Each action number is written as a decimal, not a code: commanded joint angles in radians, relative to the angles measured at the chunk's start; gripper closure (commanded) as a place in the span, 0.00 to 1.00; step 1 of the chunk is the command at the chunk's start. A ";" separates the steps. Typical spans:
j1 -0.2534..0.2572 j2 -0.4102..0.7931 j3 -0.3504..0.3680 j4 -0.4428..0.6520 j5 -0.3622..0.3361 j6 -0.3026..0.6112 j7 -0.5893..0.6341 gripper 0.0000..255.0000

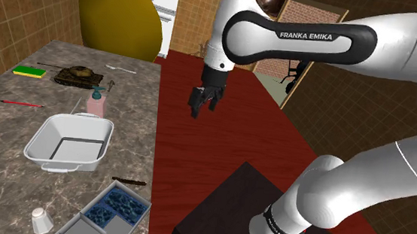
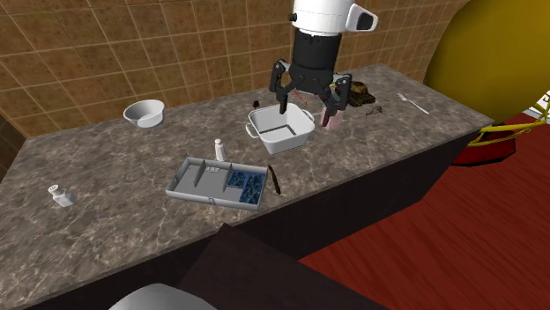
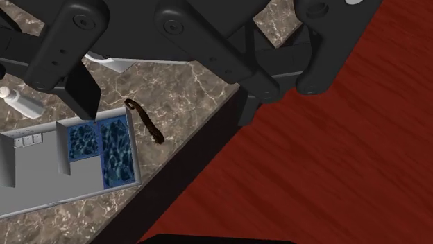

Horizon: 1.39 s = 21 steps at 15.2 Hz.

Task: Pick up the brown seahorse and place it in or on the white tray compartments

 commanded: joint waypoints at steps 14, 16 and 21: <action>0.039 0.577 0.081 0.257 0.012 0.235 0.245 0.00; 0.050 0.657 0.082 0.312 0.009 0.251 0.274 0.00; 0.082 0.859 0.077 0.472 0.003 0.270 0.337 0.00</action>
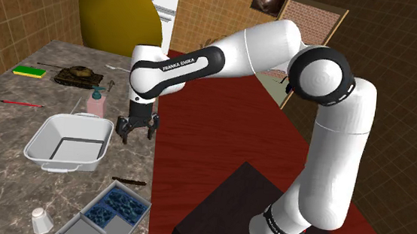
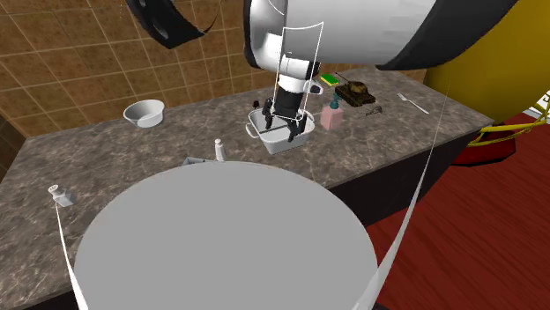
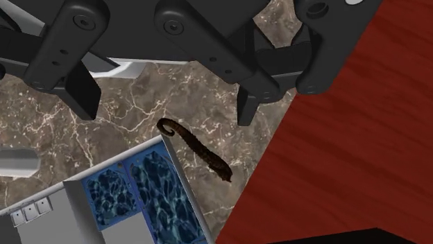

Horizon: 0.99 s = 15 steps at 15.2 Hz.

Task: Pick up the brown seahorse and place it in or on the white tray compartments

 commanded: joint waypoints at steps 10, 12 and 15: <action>0.072 0.438 -0.020 0.432 0.004 -0.034 0.104 0.00; 0.076 0.449 -0.020 0.423 0.004 -0.014 0.103 0.00; 0.081 0.467 -0.020 0.412 0.004 0.016 0.103 0.00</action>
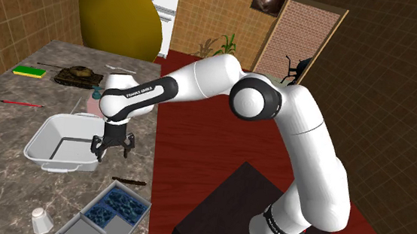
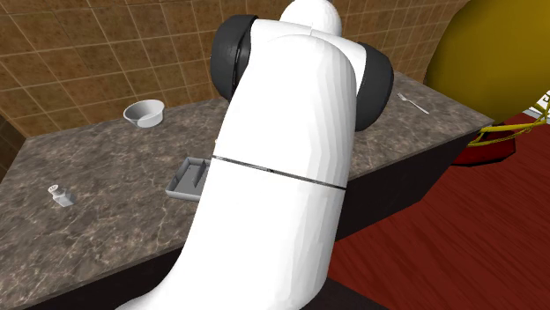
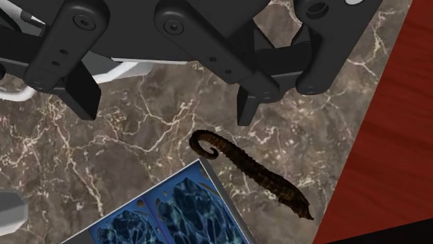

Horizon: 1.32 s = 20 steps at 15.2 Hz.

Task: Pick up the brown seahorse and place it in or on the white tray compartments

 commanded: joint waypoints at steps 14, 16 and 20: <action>0.007 0.023 0.000 -0.009 0.000 0.033 0.000 1.00; 0.007 0.023 0.000 -0.009 0.000 0.033 0.000 1.00; 0.007 0.023 0.000 -0.009 0.000 0.033 0.000 1.00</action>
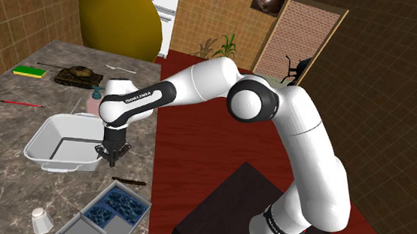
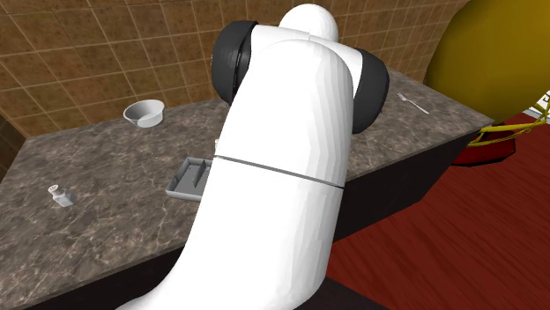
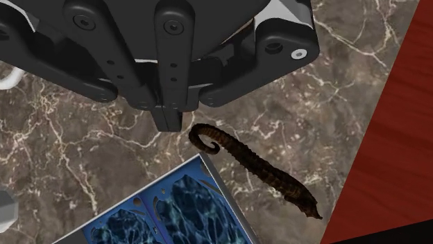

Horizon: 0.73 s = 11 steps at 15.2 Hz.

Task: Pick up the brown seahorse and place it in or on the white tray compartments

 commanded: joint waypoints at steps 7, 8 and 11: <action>-0.011 0.067 0.041 -0.006 -0.273 -0.111 -0.590 0.00; -0.012 0.074 0.043 -0.017 -0.325 -0.111 -0.687 0.00; -0.012 0.085 0.041 -0.031 -0.338 -0.090 -0.704 0.00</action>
